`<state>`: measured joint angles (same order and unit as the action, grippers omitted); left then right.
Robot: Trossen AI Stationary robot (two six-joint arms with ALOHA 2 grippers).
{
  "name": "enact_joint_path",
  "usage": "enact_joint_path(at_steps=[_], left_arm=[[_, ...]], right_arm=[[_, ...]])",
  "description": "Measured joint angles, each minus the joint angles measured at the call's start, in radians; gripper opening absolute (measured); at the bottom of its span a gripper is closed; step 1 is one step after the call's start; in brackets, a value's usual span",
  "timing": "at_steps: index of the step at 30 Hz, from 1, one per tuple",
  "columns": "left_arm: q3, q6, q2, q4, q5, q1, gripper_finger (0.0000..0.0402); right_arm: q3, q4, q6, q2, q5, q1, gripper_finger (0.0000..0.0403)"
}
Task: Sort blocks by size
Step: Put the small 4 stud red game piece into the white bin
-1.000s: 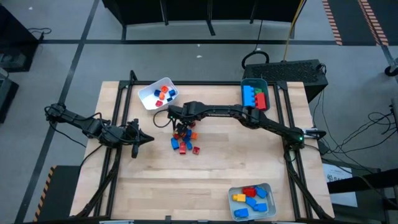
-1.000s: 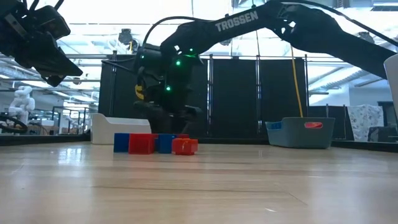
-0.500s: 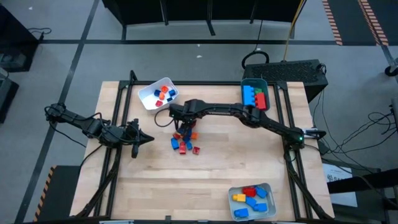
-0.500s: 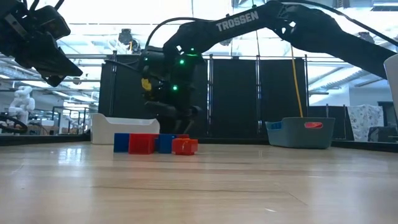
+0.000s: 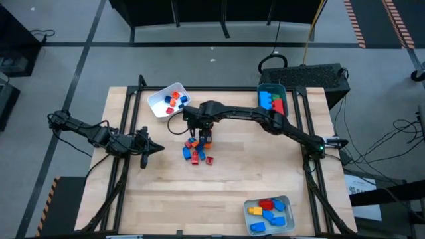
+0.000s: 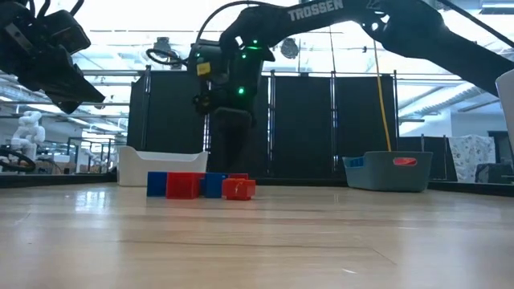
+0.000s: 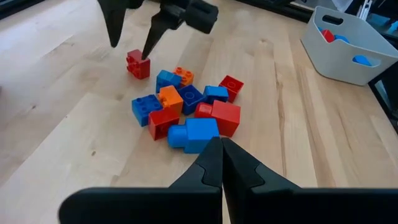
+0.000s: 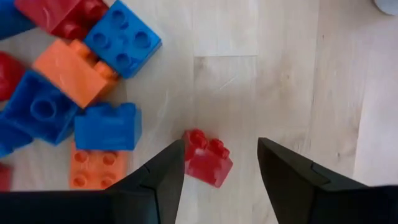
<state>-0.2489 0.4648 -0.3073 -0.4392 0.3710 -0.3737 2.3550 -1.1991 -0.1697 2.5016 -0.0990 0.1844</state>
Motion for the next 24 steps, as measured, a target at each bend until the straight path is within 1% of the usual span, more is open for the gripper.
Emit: enact_joint_path(at_steps=[2, 5, 7, 12, 16, 18, 24], left_arm=[[0.000, 0.000, 0.000, 0.000, 0.000, 0.000, 0.0002], [0.000, 0.000, 0.000, 0.001, 0.000, 0.000, 0.0002], [0.000, 0.000, 0.000, 0.000, 0.000, 0.000, 0.0002], [0.000, 0.000, 0.000, -0.019, 0.000, 0.000, 0.0002], [0.000, 0.000, 0.000, -0.026, 0.000, 0.000, 0.0002], [0.000, 0.001, 0.000, -0.026, 0.000, 0.000, 0.0002], [0.000, 0.001, 0.000, -0.024, 0.000, 0.000, 0.0002]], right_arm=[[0.000, -0.002, 0.027, -0.003, 0.000, 0.000, 0.0185], [0.000, -0.011, 0.109, -0.002, 0.001, 0.006, 0.0185], [0.000, -0.022, 0.108, -0.002, 0.001, 0.007, 0.0185], [0.000, -0.067, -0.096, -0.002, 0.013, -0.004, 0.0185], [0.000, -0.067, -0.243, -0.002, -0.058, -0.021, 0.0185], [0.000, -0.065, -0.284, -0.002, -0.055, -0.023, 0.0185], [0.000, -0.063, -0.318, 0.000, -0.047, -0.029, 0.0185]])
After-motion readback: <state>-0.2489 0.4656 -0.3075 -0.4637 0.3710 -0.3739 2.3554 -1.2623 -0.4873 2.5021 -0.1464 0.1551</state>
